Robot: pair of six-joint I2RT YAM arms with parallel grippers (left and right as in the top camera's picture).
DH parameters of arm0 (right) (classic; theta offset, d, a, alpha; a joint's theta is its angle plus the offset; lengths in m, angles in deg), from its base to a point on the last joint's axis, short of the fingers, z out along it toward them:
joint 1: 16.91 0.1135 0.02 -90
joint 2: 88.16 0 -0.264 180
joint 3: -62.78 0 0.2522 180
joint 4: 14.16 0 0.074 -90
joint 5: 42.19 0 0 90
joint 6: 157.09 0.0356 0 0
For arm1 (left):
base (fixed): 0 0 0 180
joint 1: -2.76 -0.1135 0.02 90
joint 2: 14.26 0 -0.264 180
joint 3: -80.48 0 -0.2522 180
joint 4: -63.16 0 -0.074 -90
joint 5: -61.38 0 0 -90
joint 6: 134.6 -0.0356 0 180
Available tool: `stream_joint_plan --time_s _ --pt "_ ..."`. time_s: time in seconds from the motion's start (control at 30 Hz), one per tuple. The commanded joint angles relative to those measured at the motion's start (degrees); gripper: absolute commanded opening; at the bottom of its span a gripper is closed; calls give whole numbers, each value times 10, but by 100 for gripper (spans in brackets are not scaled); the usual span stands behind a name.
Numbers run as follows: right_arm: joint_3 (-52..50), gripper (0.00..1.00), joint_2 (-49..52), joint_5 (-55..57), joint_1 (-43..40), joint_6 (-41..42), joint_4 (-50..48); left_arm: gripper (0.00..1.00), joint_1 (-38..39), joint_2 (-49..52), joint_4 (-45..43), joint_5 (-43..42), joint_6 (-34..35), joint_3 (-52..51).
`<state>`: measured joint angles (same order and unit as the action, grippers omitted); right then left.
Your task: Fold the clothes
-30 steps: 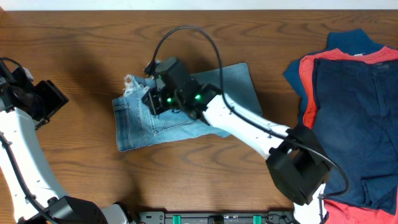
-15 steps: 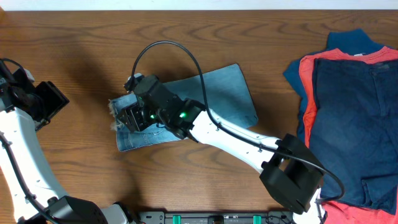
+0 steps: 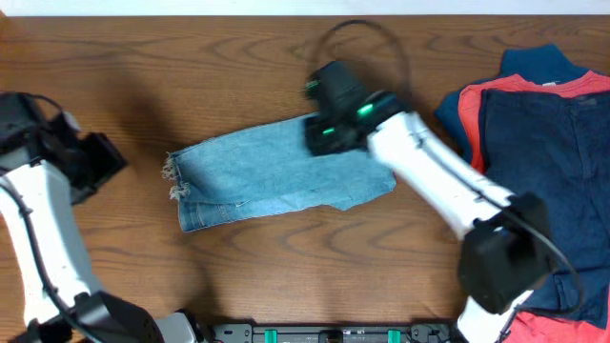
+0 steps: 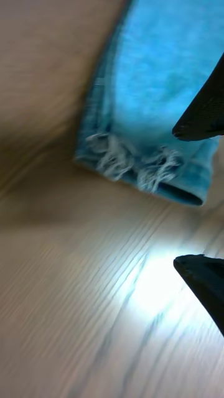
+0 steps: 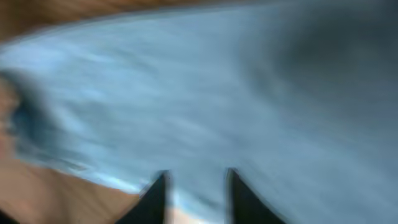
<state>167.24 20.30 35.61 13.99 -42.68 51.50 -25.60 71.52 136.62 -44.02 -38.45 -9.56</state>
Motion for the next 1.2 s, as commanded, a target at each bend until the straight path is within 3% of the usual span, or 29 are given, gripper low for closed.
stream_joint_plan --time_s 0.0,0.13,0.23,0.3,0.43,0.57,0.67,0.8,1.17 --pt "-6 18 -6 3 -26 -34 60 61 38 30 1 -72 -63 -25" --pt "-64 16 -5 31 -47 -39 66 60 80 53 0 -128 -136 -29" --pt "-136 15 -5 31 -55 -38 7 58 118 65 0 -139 -169 -29" --pt "-195 16 -4 30 -58 -29 -53 50 144 76 0 -133 -187 -30" --pt "-285 13 -4 30 -78 3 -152 42 184 110 -26 -80 -187 -36" --pt "-297 11 -5 27 -105 4 -152 35 200 162 -38 -33 -165 -38" --pt "-294 10 -12 4 -126 -21 -138 36 199 202 -47 21 -129 -38" --pt "-286 11 -38 -55 -149 -70 -133 51 193 244 -64 59 -99 -38" --pt "-284 21 -179 -88 -150 -90 -121 52 186 186 17 54 -83 33"
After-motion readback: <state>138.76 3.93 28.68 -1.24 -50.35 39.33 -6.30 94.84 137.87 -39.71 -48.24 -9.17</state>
